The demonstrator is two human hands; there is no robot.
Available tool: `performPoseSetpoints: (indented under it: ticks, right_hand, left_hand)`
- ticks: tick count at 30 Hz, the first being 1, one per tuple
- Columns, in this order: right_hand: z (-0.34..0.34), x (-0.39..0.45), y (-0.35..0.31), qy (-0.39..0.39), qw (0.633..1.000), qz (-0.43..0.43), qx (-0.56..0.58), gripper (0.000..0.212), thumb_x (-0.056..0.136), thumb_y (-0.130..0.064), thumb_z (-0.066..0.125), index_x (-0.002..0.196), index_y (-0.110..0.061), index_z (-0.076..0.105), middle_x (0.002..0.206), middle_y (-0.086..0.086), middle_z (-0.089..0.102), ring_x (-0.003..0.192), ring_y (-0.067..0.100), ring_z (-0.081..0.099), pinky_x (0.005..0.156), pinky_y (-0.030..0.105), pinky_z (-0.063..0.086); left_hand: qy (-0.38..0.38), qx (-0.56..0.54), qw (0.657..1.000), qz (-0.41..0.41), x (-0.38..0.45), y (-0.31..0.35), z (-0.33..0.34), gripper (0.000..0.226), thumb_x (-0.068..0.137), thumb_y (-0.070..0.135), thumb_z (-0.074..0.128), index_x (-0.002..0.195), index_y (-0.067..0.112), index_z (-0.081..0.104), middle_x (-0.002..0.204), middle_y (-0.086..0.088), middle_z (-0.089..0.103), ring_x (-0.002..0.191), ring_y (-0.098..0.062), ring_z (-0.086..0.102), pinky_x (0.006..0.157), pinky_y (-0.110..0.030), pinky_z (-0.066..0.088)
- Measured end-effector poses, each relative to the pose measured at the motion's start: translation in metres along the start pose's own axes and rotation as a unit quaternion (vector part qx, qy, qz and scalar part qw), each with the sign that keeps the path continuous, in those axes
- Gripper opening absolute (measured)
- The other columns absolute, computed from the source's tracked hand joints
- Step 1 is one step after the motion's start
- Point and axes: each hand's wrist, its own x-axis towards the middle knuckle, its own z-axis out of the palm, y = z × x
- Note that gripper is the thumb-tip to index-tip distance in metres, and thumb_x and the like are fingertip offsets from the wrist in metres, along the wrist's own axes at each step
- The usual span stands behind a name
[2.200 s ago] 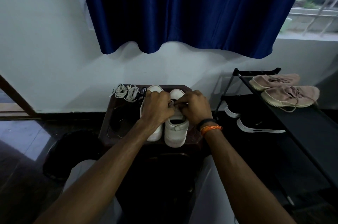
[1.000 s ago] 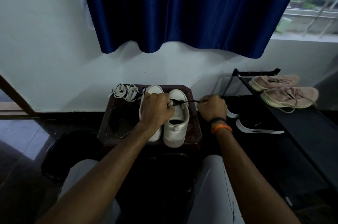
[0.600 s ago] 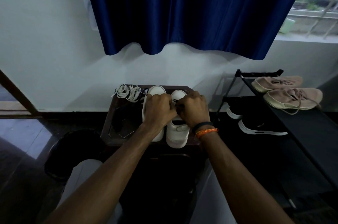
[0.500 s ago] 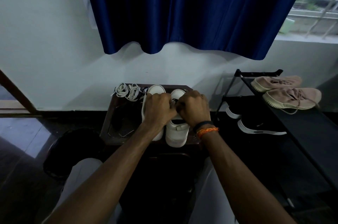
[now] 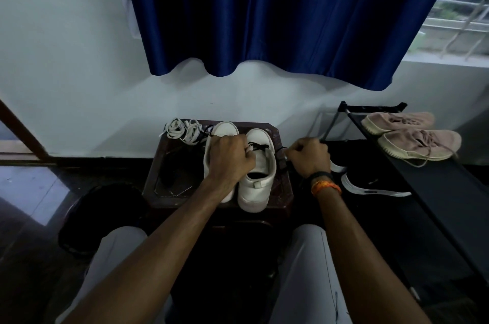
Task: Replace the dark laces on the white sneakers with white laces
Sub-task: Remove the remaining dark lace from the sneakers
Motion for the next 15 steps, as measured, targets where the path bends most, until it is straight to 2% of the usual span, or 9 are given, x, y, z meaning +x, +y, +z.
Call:
performPoseSetpoints:
  ticks: [4, 7, 9, 11, 13, 15]
  right_hand:
    - [0.007, -0.002, -0.003, -0.031, 0.998, -0.006, -0.047, 0.014, 0.079, -0.024, 0.071, 0.076, -0.012, 0.076, 0.086, 0.016, 0.074, 0.089, 0.037, 0.069, 0.071, 0.029, 0.047]
    - [0.008, -0.010, -0.008, 0.036, 0.999, -0.021, -0.013, 0.013, 0.079, -0.020, 0.068, 0.082, -0.012, 0.077, 0.086, 0.013, 0.075, 0.090, 0.037, 0.069, 0.075, 0.033, 0.053]
    - [0.007, -0.015, -0.013, 0.055, 0.996, -0.050, 0.050, 0.011, 0.080, -0.026, 0.070, 0.083, -0.019, 0.078, 0.085, 0.004, 0.076, 0.089, 0.028, 0.070, 0.079, 0.034, 0.056]
    - [0.008, -0.018, -0.017, 0.027, 0.993, -0.069, 0.092, 0.016, 0.078, -0.038, 0.075, 0.082, -0.022, 0.075, 0.079, -0.006, 0.074, 0.081, 0.018, 0.069, 0.076, 0.031, 0.055]
    - [0.011, -0.020, -0.018, -0.001, 0.994, -0.083, 0.068, 0.026, 0.074, -0.046, 0.079, 0.084, -0.024, 0.071, 0.076, -0.009, 0.071, 0.077, 0.014, 0.067, 0.072, 0.029, 0.054]
    - [0.014, -0.020, -0.017, 0.010, 0.995, -0.098, 0.024, 0.026, 0.074, -0.045, 0.080, 0.085, -0.025, 0.068, 0.074, -0.009, 0.070, 0.076, 0.015, 0.067, 0.073, 0.031, 0.055]
  left_hand:
    - [0.003, 0.017, 1.000, 0.017, 0.002, 0.002, -0.001, 0.015, 0.074, 0.018, 0.065, 0.088, 0.014, 0.061, 0.080, -0.003, 0.067, 0.080, -0.029, 0.063, 0.089, -0.044, 0.046]
    - [0.014, 0.021, 0.998, 0.062, 0.009, 0.001, 0.000, 0.027, 0.069, 0.014, 0.068, 0.095, 0.017, 0.065, 0.097, -0.004, 0.061, 0.096, -0.029, 0.055, 0.090, -0.042, 0.043]
    - [0.006, 0.027, 0.995, 0.095, 0.016, 0.001, 0.002, 0.030, 0.072, 0.014, 0.072, 0.100, 0.022, 0.070, 0.105, -0.002, 0.057, 0.101, -0.026, 0.049, 0.092, -0.038, 0.037]
    - [-0.016, 0.059, 0.990, 0.129, 0.024, 0.004, 0.003, 0.025, 0.075, 0.019, 0.075, 0.099, 0.026, 0.074, 0.107, 0.001, 0.056, 0.102, -0.025, 0.047, 0.091, -0.037, 0.033]
    - [-0.038, 0.108, 0.982, 0.148, 0.030, 0.007, 0.005, 0.017, 0.079, 0.029, 0.074, 0.095, 0.028, 0.077, 0.107, 0.002, 0.056, 0.102, -0.024, 0.046, 0.088, -0.037, 0.031]
    - [-0.043, 0.141, 0.978, 0.148, 0.034, 0.008, 0.007, 0.014, 0.080, 0.030, 0.073, 0.093, 0.027, 0.078, 0.105, 0.004, 0.056, 0.102, -0.022, 0.045, 0.087, -0.035, 0.027]
